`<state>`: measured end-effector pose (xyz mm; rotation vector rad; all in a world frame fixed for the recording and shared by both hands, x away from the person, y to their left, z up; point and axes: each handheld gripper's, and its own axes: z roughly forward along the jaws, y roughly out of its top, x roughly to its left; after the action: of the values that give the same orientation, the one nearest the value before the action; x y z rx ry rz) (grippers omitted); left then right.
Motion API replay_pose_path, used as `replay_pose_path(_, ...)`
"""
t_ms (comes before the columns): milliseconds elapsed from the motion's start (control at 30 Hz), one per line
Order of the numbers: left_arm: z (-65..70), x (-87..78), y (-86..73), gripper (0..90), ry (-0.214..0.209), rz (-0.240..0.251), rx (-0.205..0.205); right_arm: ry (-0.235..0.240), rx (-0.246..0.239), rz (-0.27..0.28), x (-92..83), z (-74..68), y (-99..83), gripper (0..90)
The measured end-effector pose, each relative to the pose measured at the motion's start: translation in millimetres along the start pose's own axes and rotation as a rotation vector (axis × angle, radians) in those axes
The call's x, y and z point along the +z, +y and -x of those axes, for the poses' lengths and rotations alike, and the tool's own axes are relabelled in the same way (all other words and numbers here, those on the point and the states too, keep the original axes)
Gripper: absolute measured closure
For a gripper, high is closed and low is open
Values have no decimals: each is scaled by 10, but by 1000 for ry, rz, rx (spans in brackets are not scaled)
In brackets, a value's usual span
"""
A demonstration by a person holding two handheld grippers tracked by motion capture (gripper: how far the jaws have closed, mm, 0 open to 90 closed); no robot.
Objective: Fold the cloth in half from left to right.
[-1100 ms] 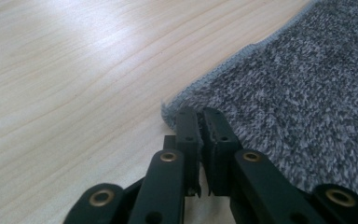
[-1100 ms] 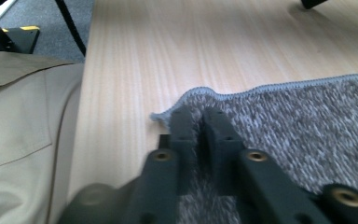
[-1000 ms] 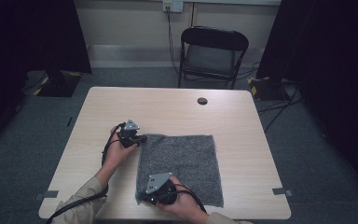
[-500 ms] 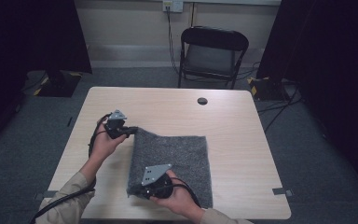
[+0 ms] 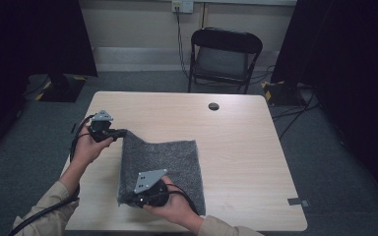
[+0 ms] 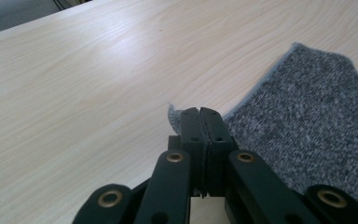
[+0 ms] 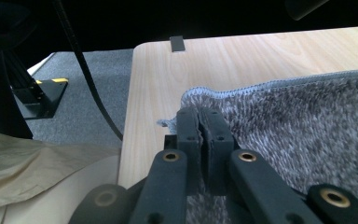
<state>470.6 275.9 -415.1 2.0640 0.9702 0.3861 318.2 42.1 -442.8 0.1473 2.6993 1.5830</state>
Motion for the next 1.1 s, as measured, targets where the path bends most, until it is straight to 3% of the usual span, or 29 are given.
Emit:
replay_pose_path(100, 78, 45, 142, 894, -11, 5, 19, -9, 28, 21, -132, 13, 1, 880)
replay_pose_path(300, 316, 297, 425, 894, -65, 19, 48, -56, 65, 35, -430, 36, -117, 880)
replay_pose_path(433, 459, 490, 523, 893, -86, 6, 65, -84, 85, 31, -597, 51, -238, 879)
replay_pose_path(600, 532, 621, 562, 893, -99, -5, 75, -113, 103, 38, -744, 73, -337, 879)
replay_pose_path(800, 540, 648, 546, 893, -101, -8, 79, -115, 118, 37, -758, 81, -393, 880)
replay_pose_path(1100, 438, 548, 421, 893, -94, -3, 69, -85, 113, 21, -573, 64, -348, 880)
